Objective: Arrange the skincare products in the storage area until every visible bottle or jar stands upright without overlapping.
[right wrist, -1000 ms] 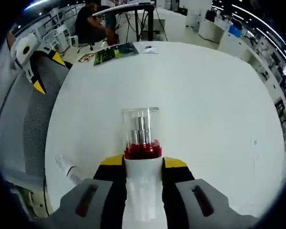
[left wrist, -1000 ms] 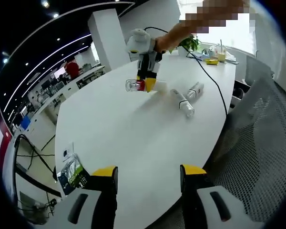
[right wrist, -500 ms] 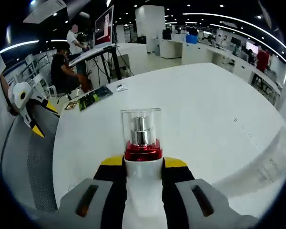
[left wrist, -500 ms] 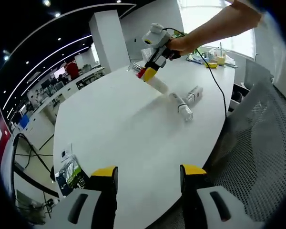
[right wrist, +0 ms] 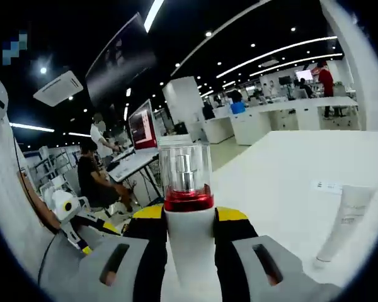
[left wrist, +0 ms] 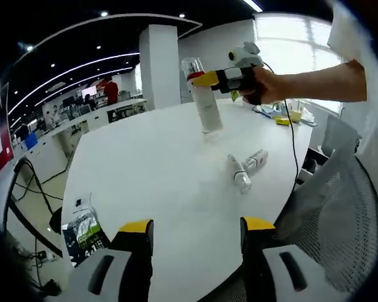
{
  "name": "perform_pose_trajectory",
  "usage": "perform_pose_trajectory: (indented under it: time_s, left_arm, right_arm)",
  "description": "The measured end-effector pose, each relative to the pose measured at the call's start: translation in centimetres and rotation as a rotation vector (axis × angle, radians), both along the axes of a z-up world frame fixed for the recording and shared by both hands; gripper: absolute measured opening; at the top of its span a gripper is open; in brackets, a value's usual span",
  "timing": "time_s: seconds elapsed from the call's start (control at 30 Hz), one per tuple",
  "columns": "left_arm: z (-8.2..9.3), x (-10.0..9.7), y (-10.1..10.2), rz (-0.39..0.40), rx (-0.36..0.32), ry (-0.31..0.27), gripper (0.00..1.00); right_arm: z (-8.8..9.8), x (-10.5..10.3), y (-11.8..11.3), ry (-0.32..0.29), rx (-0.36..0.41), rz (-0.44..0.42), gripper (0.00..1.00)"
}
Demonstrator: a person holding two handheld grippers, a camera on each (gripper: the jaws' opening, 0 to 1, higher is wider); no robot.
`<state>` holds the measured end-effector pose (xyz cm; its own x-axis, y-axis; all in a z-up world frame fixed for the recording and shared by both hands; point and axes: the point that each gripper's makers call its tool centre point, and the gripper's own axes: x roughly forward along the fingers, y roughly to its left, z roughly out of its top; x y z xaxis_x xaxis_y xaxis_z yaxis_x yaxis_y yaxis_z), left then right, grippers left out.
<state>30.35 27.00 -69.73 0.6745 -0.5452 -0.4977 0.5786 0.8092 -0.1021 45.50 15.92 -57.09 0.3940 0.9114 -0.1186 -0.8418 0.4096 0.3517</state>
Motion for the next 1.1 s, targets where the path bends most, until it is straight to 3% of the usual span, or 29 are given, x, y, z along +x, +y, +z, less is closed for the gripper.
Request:
perform_pose_trajectory:
  time_s: [0.17, 0.23, 0.27, 0.33, 0.4, 0.6, 0.73, 0.83, 1.1]
  left_arm:
    - [2.1, 0.2, -0.4, 0.019, -0.147, 0.000, 0.60]
    - [2.1, 0.0, -0.4, 0.014, -0.180, 0.025, 0.60]
    - [1.8, -0.5, -1.0, -0.006, -0.215, 0.076, 0.61]
    - [2.0, -0.7, -1.5, -0.016, -0.266, 0.107, 0.63]
    - [2.5, -0.8, -1.8, -0.036, -0.270, 0.077, 0.62]
    - [3.5, -1.5, -2.6, -0.080, -0.323, 0.069, 0.65]
    - [4.8, -1.4, -2.9, -0.099, -0.358, -0.002, 0.72]
    - [4.7, -2.2, -3.5, -0.127, -0.385, 0.048, 0.74]
    - [5.5, -3.9, -5.1, -0.240, -0.456, 0.079, 0.79]
  right_arm:
    - [0.9, -3.8, 2.5, 0.002, 0.050, 0.048, 0.25]
    - [0.7, -4.9, 3.2, 0.007, 0.052, 0.069, 0.26]
    - [0.6, -5.4, 3.6, 0.013, 0.058, 0.074, 0.26]
    - [0.5, -6.6, 4.4, 0.039, 0.096, 0.093, 0.26]
    - [0.2, -7.9, 5.2, 0.051, 0.105, 0.112, 0.26]
    - [-0.2, -10.8, 6.7, 0.054, 0.104, 0.149, 0.26]
    - [-0.4, -11.6, 6.9, 0.051, 0.106, 0.157, 0.26]
    - [-0.5, -12.2, 6.9, 0.049, 0.105, 0.157, 0.26]
    - [0.4, -13.9, 8.0, 0.035, 0.133, 0.196, 0.26]
